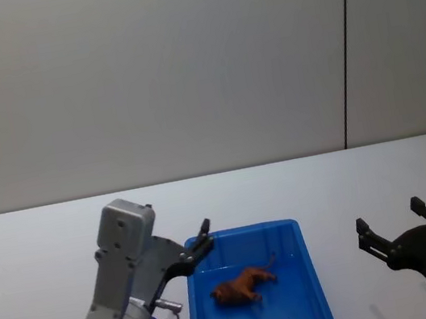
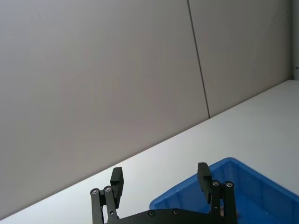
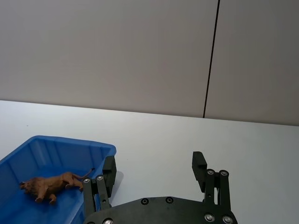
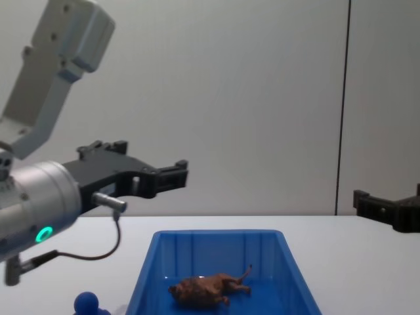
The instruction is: Pick up the two dolls from the table and place them into the box.
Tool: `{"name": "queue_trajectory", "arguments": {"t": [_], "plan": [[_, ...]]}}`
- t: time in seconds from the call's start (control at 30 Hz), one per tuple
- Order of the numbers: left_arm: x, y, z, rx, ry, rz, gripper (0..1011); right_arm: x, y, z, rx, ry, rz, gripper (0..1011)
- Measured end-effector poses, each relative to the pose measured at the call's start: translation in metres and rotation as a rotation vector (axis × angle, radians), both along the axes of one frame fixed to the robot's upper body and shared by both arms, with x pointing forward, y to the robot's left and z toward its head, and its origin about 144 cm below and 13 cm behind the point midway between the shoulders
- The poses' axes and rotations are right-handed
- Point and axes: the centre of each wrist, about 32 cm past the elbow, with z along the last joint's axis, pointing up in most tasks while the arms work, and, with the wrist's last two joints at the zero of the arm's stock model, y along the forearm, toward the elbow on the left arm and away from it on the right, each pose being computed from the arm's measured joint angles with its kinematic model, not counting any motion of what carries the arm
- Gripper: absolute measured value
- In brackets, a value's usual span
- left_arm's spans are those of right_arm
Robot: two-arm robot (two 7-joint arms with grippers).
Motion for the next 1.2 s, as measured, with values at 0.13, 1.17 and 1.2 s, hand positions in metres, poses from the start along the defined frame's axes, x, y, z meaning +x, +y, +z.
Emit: {"name": "queue_trajectory", "arguments": {"t": [0.13, 1.17, 1.2], "plan": [[-0.003, 0.006, 0.002, 0.005, 0.028, 0.035, 1001, 0.000, 0.000, 0.000, 0.000, -0.001, -0.003, 1001], [-0.002, 0.051, -0.001, 0.090, 0.349, 0.123, 1001, -0.002, -0.001, 0.001, 0.000, -0.004, -0.008, 1001], [-0.001, 0.052, -0.002, 0.090, 0.359, 0.122, 1001, -0.002, -0.001, 0.001, 0.000, -0.004, -0.008, 1001]]}}
